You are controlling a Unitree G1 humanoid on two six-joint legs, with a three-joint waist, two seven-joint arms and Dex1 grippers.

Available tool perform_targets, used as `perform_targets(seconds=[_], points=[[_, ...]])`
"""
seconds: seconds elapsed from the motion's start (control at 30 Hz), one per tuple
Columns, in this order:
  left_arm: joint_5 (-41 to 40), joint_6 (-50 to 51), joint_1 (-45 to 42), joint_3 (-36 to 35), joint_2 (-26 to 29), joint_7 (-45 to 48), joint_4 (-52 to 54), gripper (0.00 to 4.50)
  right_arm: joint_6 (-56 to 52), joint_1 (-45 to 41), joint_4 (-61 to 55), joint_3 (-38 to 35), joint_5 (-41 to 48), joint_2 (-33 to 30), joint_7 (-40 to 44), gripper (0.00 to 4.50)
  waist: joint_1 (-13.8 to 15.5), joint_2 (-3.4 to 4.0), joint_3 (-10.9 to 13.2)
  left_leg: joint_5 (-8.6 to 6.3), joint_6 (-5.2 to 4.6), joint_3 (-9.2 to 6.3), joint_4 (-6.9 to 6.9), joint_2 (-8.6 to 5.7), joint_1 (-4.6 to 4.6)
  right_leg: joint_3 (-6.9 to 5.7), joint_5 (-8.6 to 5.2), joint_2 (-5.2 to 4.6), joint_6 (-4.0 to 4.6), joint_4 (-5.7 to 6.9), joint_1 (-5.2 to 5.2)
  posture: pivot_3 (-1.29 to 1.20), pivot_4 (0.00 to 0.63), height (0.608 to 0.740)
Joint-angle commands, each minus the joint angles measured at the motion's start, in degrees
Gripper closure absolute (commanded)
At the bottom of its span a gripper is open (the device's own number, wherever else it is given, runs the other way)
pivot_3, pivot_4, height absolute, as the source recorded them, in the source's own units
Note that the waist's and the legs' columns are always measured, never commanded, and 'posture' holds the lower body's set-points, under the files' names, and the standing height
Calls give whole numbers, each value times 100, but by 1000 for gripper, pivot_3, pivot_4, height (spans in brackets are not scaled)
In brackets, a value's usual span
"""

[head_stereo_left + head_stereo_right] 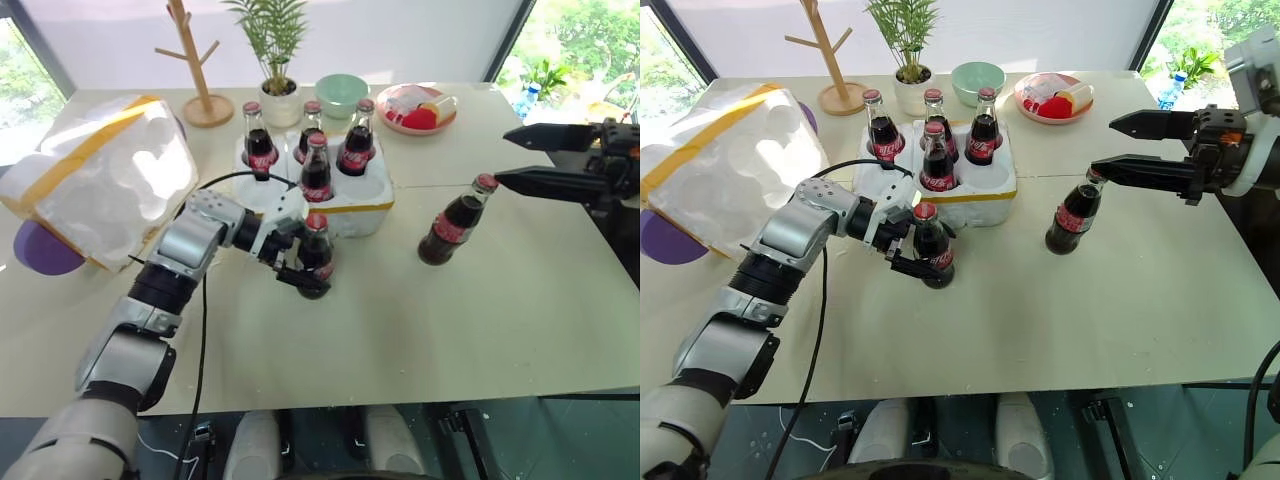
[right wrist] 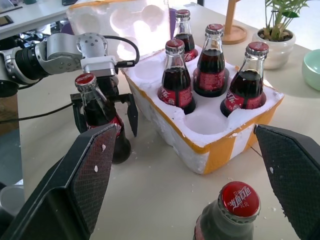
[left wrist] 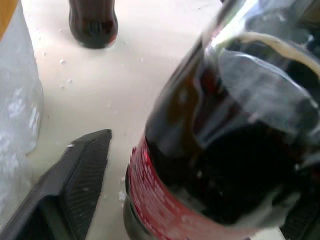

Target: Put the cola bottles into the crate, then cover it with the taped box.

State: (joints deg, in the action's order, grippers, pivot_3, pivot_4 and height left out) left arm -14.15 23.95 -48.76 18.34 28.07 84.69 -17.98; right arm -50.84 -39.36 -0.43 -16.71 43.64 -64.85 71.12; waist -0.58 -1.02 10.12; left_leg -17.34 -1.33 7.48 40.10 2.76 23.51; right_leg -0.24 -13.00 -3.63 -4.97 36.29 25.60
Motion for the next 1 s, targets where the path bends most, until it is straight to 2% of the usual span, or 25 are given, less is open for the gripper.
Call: perform_targets(seconds=[0.03, 0.2, 0.33, 0.53, 0.67, 1.0], points=[[-461, 599, -233, -474, 146, 57, 210, 1696, 53, 27, -144, -242, 112, -45, -36, 0, -2, 0, 0, 0, 0, -2, 0, 1, 0, 0, 0, 1, 0, 0, 0, 0, 150, 740], [-1224, 1748, -458, -1106, 553, 179, 447, 1672, 70, 90, -167, -240, 144, -23, -76, 0, -16, 0, 1, 0, 0, -3, -1, 4, 1, 0, 0, 3, 0, 0, 3, 0, 150, 740], [-1587, 2213, -984, -1923, 878, -330, 18, 1672, 110, 70, -151, -177, 136, 4, -51, 0, -8, -3, 3, 0, 0, -4, 0, 4, 3, 0, 0, 2, 0, 1, 4, 0, 150, 740], [-930, 1247, -1580, -2142, 1156, -1071, -1146, 1672, 279, 121, -188, -33, 73, -24, 189, 0, 0, -1, 1, 3, 6, 4, -1, -1, 0, 0, 0, 0, -2, 0, 1, 0, 150, 740], [-641, 859, -1769, -1991, 1160, -1094, -1610, 1672, 345, 57, -177, 30, 57, 38, 208, 0, -4, -3, 3, 6, 11, 16, 0, -1, 1, -2, 0, 2, -2, 0, 1, 0, 150, 740], [325, -778, -1697, -1439, 504, -1361, -2640, 1672, 439, 74, -187, 103, 46, 122, 184, 0, 3, -6, 4, 14, 24, 19, 1, -3, 4, -2, 1, 1, -2, -3, 1, 0, 150, 740]])
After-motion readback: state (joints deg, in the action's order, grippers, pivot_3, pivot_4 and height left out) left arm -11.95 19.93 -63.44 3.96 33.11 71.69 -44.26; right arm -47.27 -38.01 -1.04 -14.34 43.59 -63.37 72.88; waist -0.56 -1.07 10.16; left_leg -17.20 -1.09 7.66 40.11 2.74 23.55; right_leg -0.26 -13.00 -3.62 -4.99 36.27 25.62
